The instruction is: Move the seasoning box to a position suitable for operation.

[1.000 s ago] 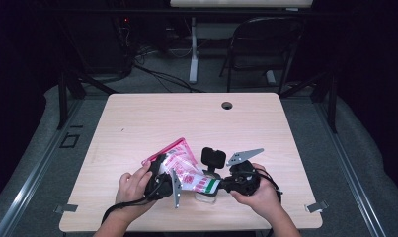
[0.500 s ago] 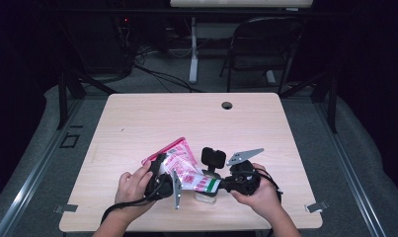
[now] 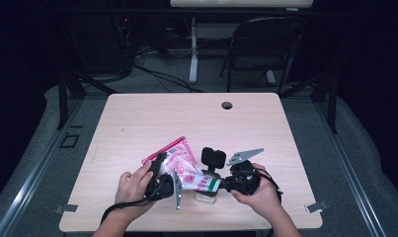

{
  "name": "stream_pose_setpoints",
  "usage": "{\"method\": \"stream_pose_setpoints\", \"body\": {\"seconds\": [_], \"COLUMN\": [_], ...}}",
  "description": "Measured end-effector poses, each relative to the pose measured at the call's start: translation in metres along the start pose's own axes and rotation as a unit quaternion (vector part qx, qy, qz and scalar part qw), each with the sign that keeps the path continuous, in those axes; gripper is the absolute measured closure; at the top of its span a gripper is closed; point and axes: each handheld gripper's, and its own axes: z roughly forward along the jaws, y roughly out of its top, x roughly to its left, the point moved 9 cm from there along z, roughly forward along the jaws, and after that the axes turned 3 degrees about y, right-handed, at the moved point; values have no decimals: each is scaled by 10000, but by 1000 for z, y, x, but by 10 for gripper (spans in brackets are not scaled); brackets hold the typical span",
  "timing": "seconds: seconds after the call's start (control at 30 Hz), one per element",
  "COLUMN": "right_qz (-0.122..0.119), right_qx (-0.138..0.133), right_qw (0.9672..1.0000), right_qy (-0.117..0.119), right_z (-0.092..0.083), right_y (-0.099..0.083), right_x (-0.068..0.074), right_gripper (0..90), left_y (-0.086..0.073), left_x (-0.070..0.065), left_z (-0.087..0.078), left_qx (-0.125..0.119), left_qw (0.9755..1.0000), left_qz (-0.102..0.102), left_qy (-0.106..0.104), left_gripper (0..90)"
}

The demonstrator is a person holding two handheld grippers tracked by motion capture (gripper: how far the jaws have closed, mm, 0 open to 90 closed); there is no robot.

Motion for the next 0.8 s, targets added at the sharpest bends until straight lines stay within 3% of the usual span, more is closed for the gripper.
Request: {"method": "stream_pose_setpoints", "body": {"seconds": [0.8], "right_qz": [79], "right_qx": [-2], "right_qw": [10000], "right_qy": [-32], "right_z": [-1], "right_y": [-2], "right_x": [-5], "right_gripper": [900], "left_y": [7], "left_x": [5], "left_z": [-4], "left_qx": [-45], "left_qw": [9997], "left_qz": [195], "left_qy": [152], "left_gripper": [614]}}
